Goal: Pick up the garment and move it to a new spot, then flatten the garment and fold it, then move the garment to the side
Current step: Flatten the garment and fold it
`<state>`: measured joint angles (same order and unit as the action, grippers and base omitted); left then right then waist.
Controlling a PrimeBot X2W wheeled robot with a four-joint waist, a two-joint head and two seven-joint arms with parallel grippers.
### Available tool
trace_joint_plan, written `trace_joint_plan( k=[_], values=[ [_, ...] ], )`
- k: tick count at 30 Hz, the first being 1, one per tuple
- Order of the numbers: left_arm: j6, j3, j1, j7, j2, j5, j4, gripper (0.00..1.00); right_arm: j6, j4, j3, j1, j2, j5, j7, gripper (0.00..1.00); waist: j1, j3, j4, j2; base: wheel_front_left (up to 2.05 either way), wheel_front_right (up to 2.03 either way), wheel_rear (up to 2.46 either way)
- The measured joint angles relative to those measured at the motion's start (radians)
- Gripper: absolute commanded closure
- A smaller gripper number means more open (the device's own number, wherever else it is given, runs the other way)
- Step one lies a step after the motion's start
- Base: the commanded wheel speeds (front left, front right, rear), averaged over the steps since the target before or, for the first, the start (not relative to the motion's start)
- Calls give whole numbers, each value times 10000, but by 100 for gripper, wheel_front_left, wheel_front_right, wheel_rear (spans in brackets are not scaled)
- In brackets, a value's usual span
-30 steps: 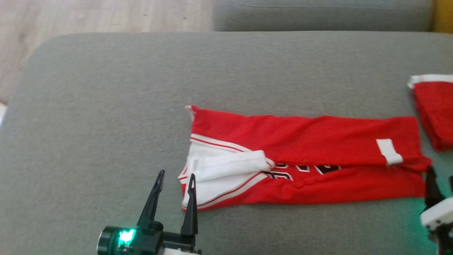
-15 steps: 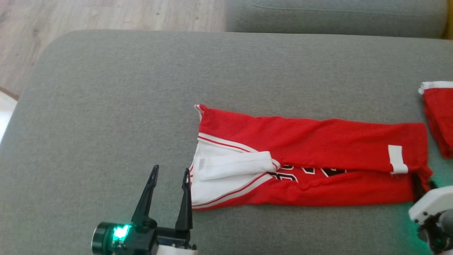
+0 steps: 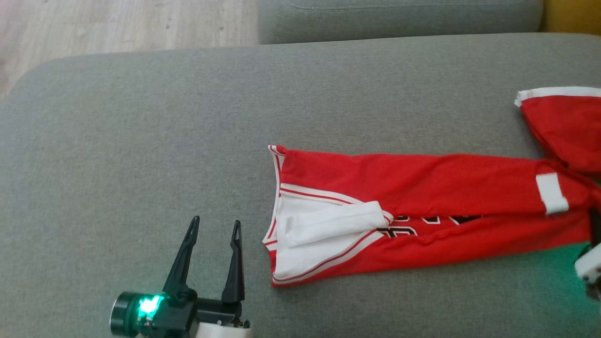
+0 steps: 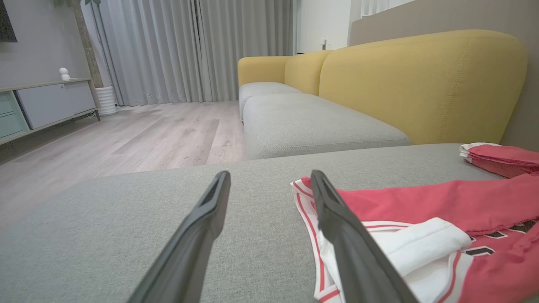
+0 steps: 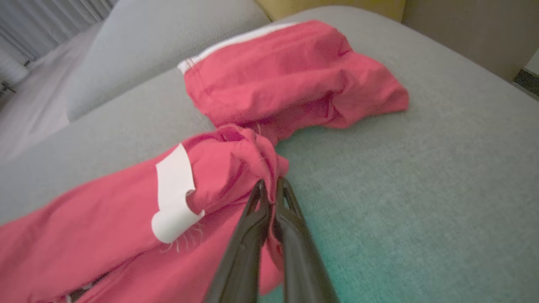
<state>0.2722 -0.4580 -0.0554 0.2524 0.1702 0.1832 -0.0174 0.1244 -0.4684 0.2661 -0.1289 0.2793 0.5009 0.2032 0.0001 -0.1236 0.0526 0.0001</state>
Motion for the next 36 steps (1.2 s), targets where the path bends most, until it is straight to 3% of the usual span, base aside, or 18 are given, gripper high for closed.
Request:
trace_joint_plan(
  k=[6,11,18,25,33,34,35,36],
  values=[
    [-280,138,-136,0,-102,-173,144,0,-2,2286,-744,-3,-495,1519,663,100,0,91,-57,0,0,0,0],
    [-506,176,-136,0,-169,-201,221,0,-2,3774,-1576,192,-1210,1987,1068,100,0,150,164,0,0,0,0],
    [-788,226,-151,0,-221,-370,447,0,-2,4926,-3664,546,-1749,2031,1618,100,0,222,710,0,0,0,0],
    [-913,284,-168,0,-401,-443,541,0,-2,4694,-5593,304,-2080,2065,1847,100,0,281,1267,0,0,0,0],
    [-1068,403,-162,0,-577,-527,587,0,-2,3049,-6922,56,-2153,2449,1258,100,0,107,1640,0,0,0,0],
    [-1083,426,-162,0,-600,-527,596,0,-2,2855,-7072,-36,-2151,2650,1068,84,0,85,1655,0,0,0,0],
    [-1110,451,-162,0,-619,-531,604,0,-2,2671,-7250,-143,-2151,2838,905,0,0,73,1664,0,0,0,0],
    [-1143,468,-161,0,-640,-546,623,0,-2,2568,-7425,-227,-2150,3033,709,0,0,73,1664,0,0,0,0]
  ],
)
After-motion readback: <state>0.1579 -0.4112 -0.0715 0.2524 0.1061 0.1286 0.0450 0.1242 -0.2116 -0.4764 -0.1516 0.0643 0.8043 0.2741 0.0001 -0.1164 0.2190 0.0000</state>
